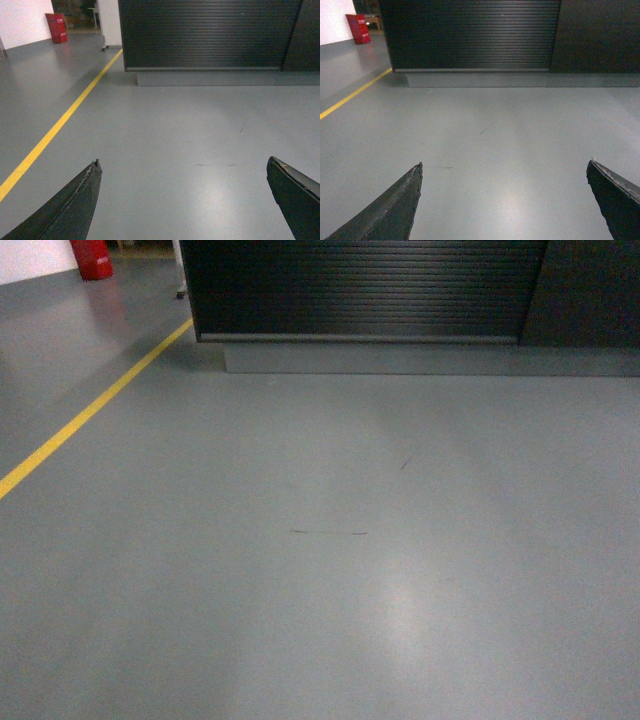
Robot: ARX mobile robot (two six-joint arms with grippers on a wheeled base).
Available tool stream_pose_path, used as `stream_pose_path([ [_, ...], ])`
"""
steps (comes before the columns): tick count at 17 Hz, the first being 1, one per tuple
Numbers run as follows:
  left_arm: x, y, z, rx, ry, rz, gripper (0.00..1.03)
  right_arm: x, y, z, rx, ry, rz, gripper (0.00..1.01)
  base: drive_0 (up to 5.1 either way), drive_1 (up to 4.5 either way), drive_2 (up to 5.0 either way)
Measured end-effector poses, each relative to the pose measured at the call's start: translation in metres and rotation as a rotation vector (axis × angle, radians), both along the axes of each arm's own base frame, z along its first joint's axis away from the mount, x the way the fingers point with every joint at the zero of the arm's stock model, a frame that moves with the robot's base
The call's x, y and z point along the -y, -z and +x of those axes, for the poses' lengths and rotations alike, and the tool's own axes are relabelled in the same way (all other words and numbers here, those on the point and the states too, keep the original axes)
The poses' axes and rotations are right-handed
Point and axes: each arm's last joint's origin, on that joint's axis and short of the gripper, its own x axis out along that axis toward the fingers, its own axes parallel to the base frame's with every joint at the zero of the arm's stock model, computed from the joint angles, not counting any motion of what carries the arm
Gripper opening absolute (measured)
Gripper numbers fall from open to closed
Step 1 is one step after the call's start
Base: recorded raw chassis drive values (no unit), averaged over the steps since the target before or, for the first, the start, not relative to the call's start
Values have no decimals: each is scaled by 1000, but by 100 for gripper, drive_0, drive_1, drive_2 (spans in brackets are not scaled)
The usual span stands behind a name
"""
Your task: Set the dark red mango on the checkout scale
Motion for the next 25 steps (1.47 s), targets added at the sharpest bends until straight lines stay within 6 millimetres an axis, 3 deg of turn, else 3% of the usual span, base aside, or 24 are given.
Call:
stream_pose_path([
  [25,0,0,0,-1,-1,0,98,0,0,0,0,0,0,98,-1,431,-434],
])
